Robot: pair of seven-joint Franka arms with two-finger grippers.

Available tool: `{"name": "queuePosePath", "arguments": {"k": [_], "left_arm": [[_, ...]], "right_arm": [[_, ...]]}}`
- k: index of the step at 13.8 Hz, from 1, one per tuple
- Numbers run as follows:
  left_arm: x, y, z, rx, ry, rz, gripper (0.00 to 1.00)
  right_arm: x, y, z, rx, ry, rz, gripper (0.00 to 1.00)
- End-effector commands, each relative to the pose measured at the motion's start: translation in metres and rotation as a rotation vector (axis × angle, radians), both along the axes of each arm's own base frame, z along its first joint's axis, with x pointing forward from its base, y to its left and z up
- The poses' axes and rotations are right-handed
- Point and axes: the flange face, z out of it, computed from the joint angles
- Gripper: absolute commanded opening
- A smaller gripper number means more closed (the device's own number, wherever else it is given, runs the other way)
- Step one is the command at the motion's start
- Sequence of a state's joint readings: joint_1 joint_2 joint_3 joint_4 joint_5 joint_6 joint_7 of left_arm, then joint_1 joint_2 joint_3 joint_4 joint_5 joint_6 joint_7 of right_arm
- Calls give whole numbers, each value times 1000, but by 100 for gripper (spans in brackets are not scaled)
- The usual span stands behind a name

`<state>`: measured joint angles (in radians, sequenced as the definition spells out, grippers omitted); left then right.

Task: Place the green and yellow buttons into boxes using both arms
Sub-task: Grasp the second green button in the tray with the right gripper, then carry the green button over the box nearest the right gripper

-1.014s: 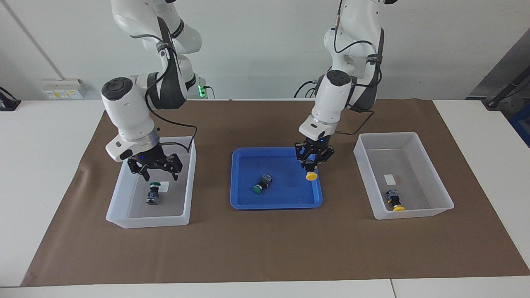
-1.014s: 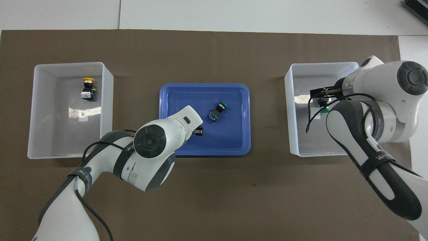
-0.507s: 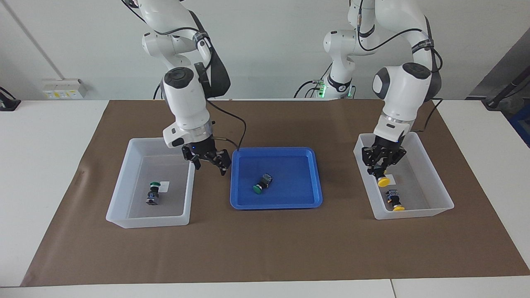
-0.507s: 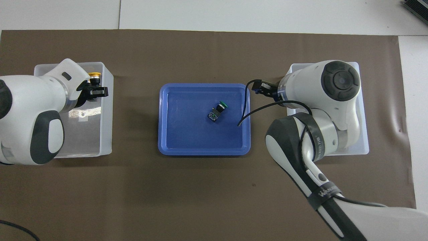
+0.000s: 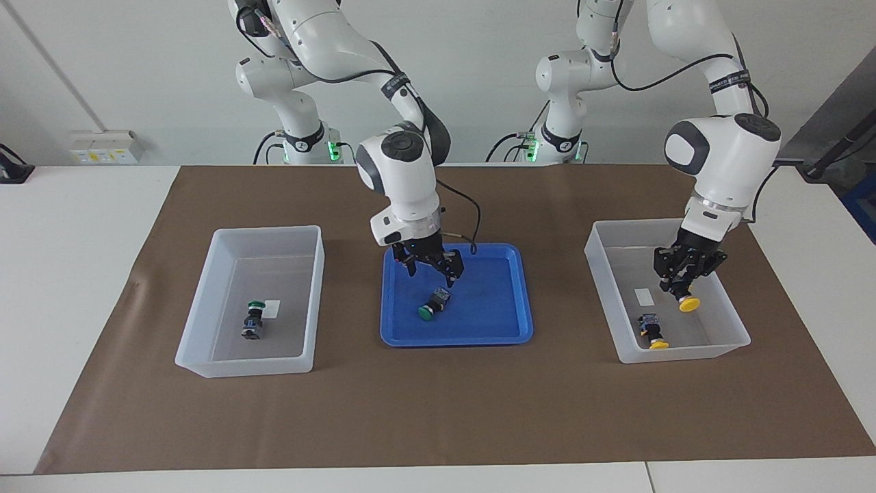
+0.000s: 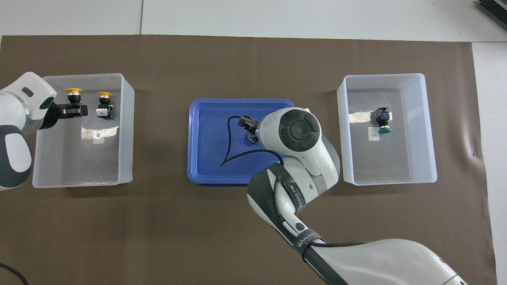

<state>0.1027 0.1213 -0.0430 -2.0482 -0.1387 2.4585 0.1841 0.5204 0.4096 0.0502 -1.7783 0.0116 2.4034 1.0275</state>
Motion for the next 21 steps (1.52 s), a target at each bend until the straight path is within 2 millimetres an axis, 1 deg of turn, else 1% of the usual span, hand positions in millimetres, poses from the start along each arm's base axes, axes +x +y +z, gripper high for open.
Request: {"name": "queuePosePath", "arguments": {"k": [1, 2, 3, 5, 6, 7, 8, 9, 10, 11, 12, 13, 14, 15, 17, 18, 19, 21], "left_arm": [[12, 18, -32, -26, 7, -14, 0], [14, 19, -36, -16, -7, -27, 0], [17, 20, -46, -13, -10, -28, 0], [21, 23, -61, -6, -16, -31, 0], [25, 24, -71, 0, -26, -37, 0], [29, 22, -75, 5, -46, -35, 0], [33, 20, -73, 6, -56, -37, 0], [35, 19, -71, 7, -62, -38, 2], [35, 20, -72, 9, -62, -39, 21], [35, 18, -73, 16, -62, -50, 63], [35, 19, -74, 22, -71, -56, 100], [36, 20, -73, 25, -77, -59, 100], [35, 20, -73, 24, -74, -55, 100], [35, 19, -73, 23, -70, -58, 100], [33, 20, -67, 23, -72, -58, 100], [31, 21, -59, 23, -69, -60, 100], [27, 22, -45, 20, -61, -63, 100], [17, 15, -20, 5, -24, -78, 100]], "right_arm": [[4, 11, -26, 6, -18, 3, 100], [5, 10, -29, 4, -18, 5, 100], [6, 9, -34, 2, -18, 8, 100], [10, 10, -49, 15, -35, 5, 100], [10, 10, -51, 17, -41, 6, 98], [12, 7, -52, 15, -40, 4, 86], [13, 5, -53, 16, -42, 1, 75], [12, 4, -57, 11, -34, 0, 64], [11, 5, -57, 5, -29, 4, 36], [11, 7, -55, -9, -29, 17, 0], [14, 3, -54, -28, -30, 23, 0], [17, -1, -45, -44, -40, 32, 0], [19, -6, -32, -54, -40, 30, 0], [25, -24, -4, -64, -49, 33, 0], [30, -66, 41, -123, -22, 147, 0], [32, -90, 58, -149, -11, 209, 0], [35, -117, 75, -168, 0, 255, 0], [41, -169, 93, -203, 31, 354, 0]]}}
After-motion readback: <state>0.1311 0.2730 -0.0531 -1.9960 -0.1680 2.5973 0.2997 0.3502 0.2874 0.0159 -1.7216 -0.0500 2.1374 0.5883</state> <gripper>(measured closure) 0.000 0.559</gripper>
